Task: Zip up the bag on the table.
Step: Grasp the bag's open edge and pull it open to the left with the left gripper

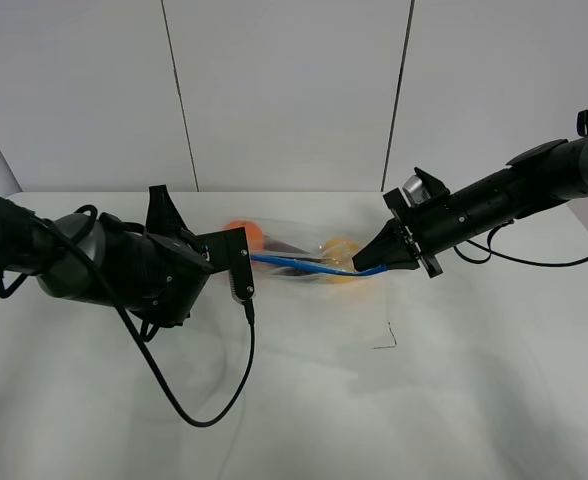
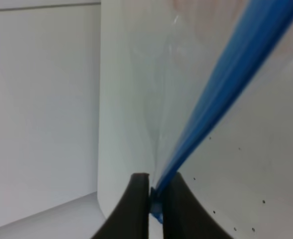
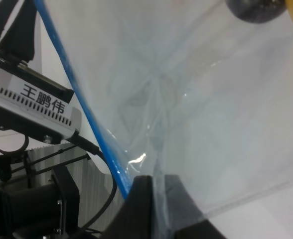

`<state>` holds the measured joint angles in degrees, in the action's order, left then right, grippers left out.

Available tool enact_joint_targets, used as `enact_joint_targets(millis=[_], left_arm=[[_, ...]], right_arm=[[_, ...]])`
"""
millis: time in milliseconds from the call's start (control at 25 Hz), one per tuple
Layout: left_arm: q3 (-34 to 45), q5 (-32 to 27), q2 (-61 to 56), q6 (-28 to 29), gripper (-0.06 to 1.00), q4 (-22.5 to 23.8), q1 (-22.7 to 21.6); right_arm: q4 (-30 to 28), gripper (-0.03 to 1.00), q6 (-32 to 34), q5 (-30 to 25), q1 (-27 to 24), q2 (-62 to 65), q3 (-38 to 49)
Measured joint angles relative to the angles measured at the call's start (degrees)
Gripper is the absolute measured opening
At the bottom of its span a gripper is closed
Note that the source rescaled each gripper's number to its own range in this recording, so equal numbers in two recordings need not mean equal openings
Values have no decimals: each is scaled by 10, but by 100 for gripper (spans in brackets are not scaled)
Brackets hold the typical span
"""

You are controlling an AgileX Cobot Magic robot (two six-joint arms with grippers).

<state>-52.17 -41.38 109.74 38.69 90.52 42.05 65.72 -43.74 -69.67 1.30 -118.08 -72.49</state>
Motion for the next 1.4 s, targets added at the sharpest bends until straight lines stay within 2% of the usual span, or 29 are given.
enact_joint_targets(millis=[800,920,1120,1200,1400], left_arm=[[3,5,0,16,0,-2,-12],[3,13,0,18,11,-3,-13],[3,16,0,20,53,-3,-13],[3,16,0,21,65,-3,-13],[3,9,0,28,72,-4,-13]], right_arm=[[-5,0,0,0,0,0,0],[-9,0,0,0,0,0,0],[-10,0,0,0,-2,0,0],[-10,0,0,0,-2,0,0],[-10,0,0,0,-2,0,0]])
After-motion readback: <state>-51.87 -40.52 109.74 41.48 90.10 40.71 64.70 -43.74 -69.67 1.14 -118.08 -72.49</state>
